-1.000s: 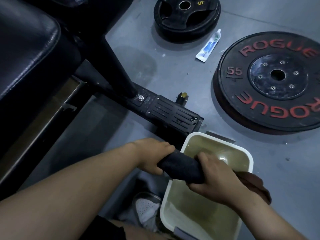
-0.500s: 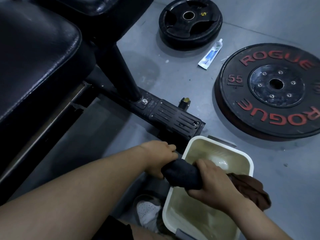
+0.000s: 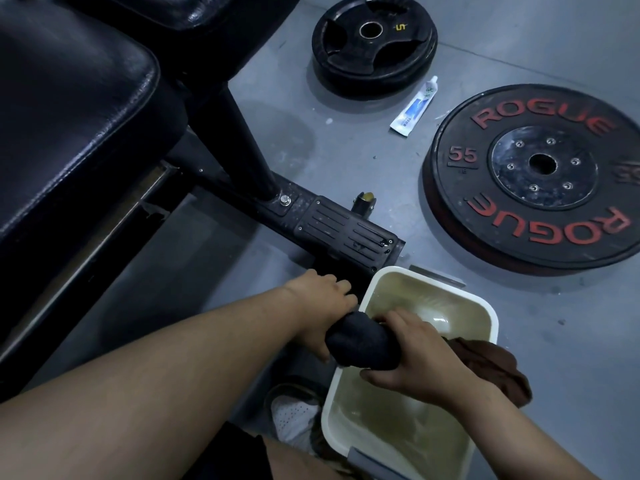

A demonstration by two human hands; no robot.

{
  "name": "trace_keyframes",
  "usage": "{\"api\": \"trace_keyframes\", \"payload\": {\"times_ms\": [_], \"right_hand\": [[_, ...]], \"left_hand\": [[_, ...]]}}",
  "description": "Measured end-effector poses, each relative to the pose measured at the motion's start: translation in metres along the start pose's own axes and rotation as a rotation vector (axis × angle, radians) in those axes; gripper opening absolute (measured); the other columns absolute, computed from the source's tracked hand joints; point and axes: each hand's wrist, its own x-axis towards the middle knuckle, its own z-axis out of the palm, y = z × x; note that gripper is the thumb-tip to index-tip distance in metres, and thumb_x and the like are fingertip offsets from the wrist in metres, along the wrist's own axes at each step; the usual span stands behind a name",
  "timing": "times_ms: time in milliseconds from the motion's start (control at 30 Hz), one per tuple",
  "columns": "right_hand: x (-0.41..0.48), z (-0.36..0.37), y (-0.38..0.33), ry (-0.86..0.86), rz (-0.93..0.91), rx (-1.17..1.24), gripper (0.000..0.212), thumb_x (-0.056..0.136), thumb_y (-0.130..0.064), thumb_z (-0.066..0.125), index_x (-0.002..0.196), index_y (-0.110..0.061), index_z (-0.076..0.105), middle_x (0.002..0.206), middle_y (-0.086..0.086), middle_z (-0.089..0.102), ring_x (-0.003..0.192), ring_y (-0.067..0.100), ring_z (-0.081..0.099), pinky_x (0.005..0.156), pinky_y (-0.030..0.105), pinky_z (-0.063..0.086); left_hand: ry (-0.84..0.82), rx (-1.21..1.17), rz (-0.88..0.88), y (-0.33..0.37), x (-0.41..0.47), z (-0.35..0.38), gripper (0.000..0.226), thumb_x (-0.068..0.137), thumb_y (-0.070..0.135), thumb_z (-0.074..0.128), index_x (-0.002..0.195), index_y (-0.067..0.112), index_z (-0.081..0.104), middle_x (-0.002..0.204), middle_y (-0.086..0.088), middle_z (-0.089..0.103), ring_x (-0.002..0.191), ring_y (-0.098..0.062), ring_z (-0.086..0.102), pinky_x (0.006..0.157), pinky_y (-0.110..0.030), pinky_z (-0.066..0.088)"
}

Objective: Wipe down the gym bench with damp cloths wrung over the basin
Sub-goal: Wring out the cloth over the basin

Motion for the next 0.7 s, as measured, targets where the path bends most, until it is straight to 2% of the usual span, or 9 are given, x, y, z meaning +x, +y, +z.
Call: {"api": "trace_keyframes", "payload": {"times_ms": [133,300,400,500,600,700], "right_hand": [[0.0005,-0.0005,-0.0029,0.035,-0.004,0.01,0.052,0.062,-0.066,0.067,0.099,-0.033,0.053,0.086,-0.018,0.048,0.078,0.004,0.048,0.07,0.023,0.039],[-0.0005,0.0005,-0.0098,0.119,0.019,0.003,0.052,0.064,-0.064,0.066,0.1,-0.028,0.055,0.087,-0.014,0.052,0.078,0.009,0.051,0.07,0.026,0.044],[-0.0003,0.0041,-0.0094,0.152,0.037,0.023,0.055,0.063,-0.063,0.068,0.103,-0.026,0.057,0.085,-0.015,0.047,0.075,0.008,0.048,0.068,0.026,0.04],[-0.0013,0.0067,-0.0075,0.131,0.047,0.036,0.061,0.063,-0.065,0.068,0.11,-0.028,0.056,0.09,-0.015,0.049,0.08,0.005,0.048,0.074,0.026,0.042],[-0.0007,0.0055,-0.0062,0.109,0.048,0.055,0.064,0.063,-0.065,0.068,0.116,-0.03,0.054,0.094,-0.017,0.05,0.085,0.004,0.049,0.079,0.026,0.043],[0.0017,0.006,-0.0067,0.093,0.043,0.063,0.066,0.064,-0.065,0.068,0.118,-0.03,0.053,0.099,-0.016,0.055,0.089,0.004,0.053,0.08,0.027,0.045]], "left_hand": [[-0.004,-0.026,0.027,-0.0007,-0.0002,0.0016,0.06,0.076,0.048,0.072,0.124,0.018,0.051,0.12,-0.003,0.053,0.107,-0.026,0.055,0.08,-0.037,0.043],[0.048,-0.031,0.014,-0.0076,-0.001,0.0014,0.051,0.079,0.041,0.069,0.121,0.017,0.052,0.117,-0.003,0.052,0.102,-0.024,0.054,0.073,-0.033,0.037],[0.068,-0.047,-0.019,-0.0098,0.0009,0.0042,0.056,0.077,0.047,0.069,0.12,0.018,0.049,0.118,-0.002,0.049,0.105,-0.023,0.052,0.08,-0.038,0.043],[0.013,-0.054,-0.039,-0.0094,0.0012,0.0046,0.069,0.073,0.054,0.073,0.125,0.019,0.043,0.123,-0.003,0.046,0.109,-0.023,0.049,0.088,-0.045,0.043],[-0.004,-0.044,-0.03,-0.0088,0.0016,0.0053,0.078,0.068,0.059,0.076,0.126,0.019,0.042,0.124,-0.003,0.045,0.11,-0.024,0.049,0.093,-0.05,0.043],[0.028,-0.067,-0.019,-0.0073,0.0018,0.0051,0.079,0.066,0.062,0.075,0.126,0.02,0.044,0.122,-0.002,0.046,0.108,-0.024,0.05,0.094,-0.051,0.044]]}}
